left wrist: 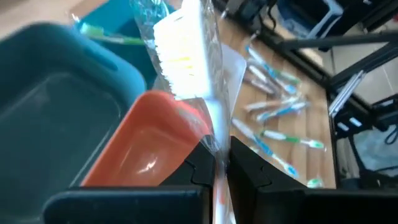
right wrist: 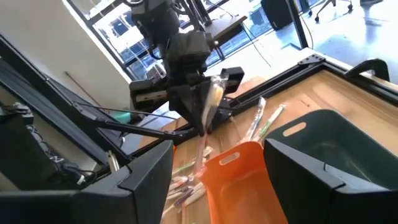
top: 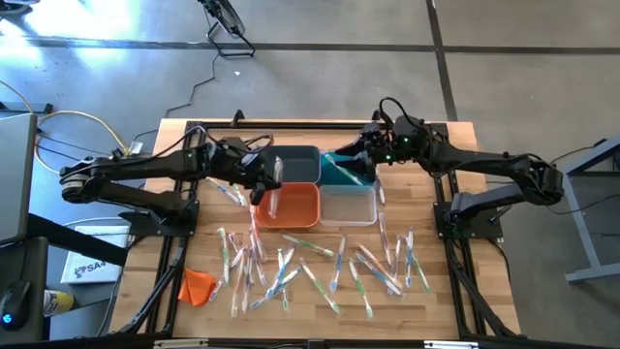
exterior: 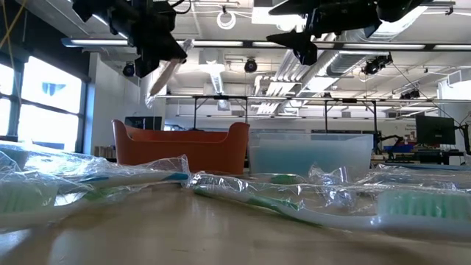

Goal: Pick & Place Toothbrushes
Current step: Put the orange toothbrush into the orange bin

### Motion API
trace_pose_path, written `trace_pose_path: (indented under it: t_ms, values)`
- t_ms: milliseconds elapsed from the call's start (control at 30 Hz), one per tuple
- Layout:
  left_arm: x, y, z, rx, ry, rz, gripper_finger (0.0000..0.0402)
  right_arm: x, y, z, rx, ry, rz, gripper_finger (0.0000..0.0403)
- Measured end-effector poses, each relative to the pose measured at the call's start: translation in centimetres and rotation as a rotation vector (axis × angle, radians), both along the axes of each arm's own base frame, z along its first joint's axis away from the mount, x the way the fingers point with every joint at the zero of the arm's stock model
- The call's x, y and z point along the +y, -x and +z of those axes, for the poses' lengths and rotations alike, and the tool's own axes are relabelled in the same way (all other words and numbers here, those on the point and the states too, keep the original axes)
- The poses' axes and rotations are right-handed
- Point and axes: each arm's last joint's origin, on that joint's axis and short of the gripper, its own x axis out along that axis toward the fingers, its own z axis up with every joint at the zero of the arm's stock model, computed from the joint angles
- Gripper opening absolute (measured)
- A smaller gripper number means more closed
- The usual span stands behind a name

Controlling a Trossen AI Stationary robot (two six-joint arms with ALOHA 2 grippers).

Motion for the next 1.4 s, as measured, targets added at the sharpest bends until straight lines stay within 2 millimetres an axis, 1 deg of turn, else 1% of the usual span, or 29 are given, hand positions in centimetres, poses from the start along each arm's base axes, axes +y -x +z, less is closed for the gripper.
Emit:
trace_pose_path:
  t_ms: [133,233,400,467,600,833,967,1300,1333,1400]
  values:
    - [0.1,-0.9,-1.2,0.067,0.014,-0.009,0.0014,0.0,0.0,0.0,0.003,-0.002,0.000,0.0242]
    - [0.3,-1.9,-1.5,0.108,-0.004,-0.029,0.0014,0.0,0.0,-0.2,0.015,-0.007,0.000,0.0242]
    - [0.6,-3.9,-1.8,0.197,-0.098,-0.087,0.0014,-0.1,0.0,-0.1,0.015,-0.001,-0.021,0.0242]
    - [0.4,-4.6,-1.9,0.232,-0.136,-0.117,0.0014,-0.1,0.0,-0.2,0.017,-0.001,-0.026,0.0242]
    - [-0.1,-5.7,-2.7,0.293,-0.176,-0.173,0.0014,-0.1,0.0,-0.2,0.018,-0.001,-0.026,0.0242]
    - [-0.1,-6.1,-3.9,0.361,-0.163,-0.189,0.0014,-0.1,0.0,-0.4,0.042,-0.006,-0.052,0.0242]
    - [-0.1,-6.4,-4.2,0.366,-0.172,-0.202,0.0014,-0.1,0.1,-0.5,0.051,-0.008,-0.051,0.0242]
    - [0.0,-7.2,-6.0,0.425,-0.144,-0.220,0.0015,-0.1,0.1,-0.6,0.065,-0.008,-0.051,0.0242]
    - [0.0,-7.3,-6.1,0.425,-0.144,-0.220,0.0020,-0.1,0.1,-0.6,0.065,-0.007,-0.051,0.0242]
    - [0.0,-7.3,-6.1,0.420,-0.147,-0.218,0.0043,-0.1,0.1,-0.6,0.065,-0.007,-0.050,0.0242]
